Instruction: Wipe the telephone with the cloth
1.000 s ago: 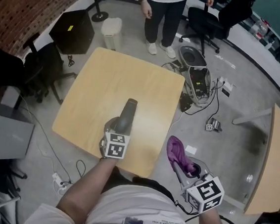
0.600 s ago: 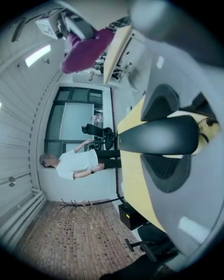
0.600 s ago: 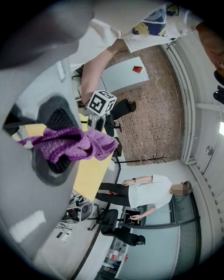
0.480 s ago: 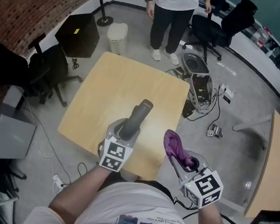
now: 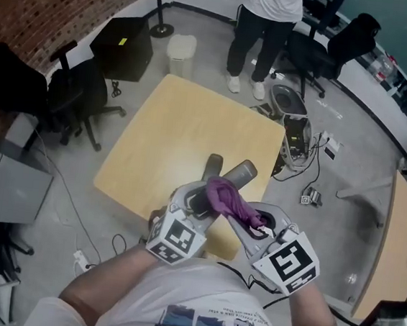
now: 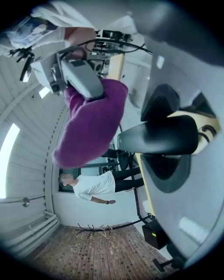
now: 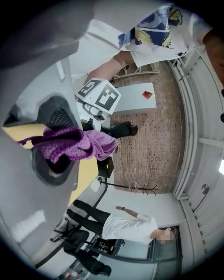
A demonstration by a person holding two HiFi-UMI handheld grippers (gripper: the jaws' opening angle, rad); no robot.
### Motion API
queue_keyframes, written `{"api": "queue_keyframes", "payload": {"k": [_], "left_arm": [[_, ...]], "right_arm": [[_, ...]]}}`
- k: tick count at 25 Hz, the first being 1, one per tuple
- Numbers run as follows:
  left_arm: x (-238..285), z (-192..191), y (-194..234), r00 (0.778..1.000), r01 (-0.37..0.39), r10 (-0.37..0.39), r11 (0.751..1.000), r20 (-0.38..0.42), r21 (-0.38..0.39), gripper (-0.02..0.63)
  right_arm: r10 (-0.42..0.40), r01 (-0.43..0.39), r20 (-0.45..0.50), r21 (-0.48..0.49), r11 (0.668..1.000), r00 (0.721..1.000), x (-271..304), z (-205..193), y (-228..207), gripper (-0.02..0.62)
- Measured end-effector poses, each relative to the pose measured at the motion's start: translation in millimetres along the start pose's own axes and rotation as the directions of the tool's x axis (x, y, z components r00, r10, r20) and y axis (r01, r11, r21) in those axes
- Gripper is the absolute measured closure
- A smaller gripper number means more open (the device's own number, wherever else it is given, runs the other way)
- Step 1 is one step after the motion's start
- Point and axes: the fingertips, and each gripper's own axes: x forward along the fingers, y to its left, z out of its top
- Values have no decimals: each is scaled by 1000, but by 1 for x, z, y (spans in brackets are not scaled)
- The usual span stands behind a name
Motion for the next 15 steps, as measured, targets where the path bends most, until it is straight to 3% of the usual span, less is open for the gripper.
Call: {"api": "queue_keyframes", "payload": {"k": [4,7,15], "left_arm": [[-6,7,-14,999,44,-45,998,22,52,360],[-15,9,-16,997,57,-61,995,41,83,360],[-38,8,-6,992,91,-96,993,83,70,360]], "right_arm": [[70,-72,-35,-70,995,997,21,11,26,511],[77,-84,-72,-95,992,994,31,12,32,511],[-32,27,-94,-46,999,995,34,15,6,511]]}}
